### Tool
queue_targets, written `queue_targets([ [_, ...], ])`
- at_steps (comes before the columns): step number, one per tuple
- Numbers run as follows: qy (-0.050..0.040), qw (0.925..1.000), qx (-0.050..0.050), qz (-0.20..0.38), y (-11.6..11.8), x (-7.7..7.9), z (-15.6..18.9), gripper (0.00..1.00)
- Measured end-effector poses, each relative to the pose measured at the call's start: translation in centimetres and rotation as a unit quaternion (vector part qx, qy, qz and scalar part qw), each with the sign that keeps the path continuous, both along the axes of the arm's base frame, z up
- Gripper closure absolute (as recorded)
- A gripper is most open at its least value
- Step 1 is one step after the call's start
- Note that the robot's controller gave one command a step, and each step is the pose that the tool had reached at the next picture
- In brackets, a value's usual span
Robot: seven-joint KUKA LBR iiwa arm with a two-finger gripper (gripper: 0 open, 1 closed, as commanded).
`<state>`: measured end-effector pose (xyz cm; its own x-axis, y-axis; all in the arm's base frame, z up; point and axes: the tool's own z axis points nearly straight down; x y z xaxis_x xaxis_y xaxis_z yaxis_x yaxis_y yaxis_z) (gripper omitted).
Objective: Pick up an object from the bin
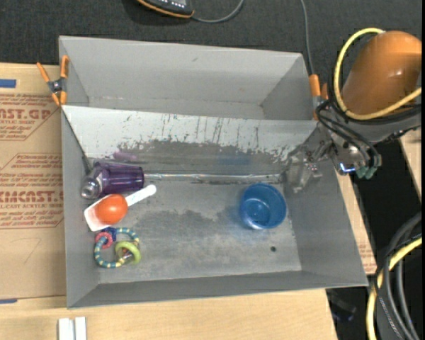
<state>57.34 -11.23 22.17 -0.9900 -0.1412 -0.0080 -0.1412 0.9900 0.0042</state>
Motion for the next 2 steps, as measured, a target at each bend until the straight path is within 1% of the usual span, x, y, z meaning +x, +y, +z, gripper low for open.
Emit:
queue_targets([
  [1,-0.0021,0.9930,-0.001,0.118,1.7,-1.0,2.5,1.00],
  [2,-0.0032,0.9999,0.000,0.015,4.4,-0.5,-3.3,1.00],
])
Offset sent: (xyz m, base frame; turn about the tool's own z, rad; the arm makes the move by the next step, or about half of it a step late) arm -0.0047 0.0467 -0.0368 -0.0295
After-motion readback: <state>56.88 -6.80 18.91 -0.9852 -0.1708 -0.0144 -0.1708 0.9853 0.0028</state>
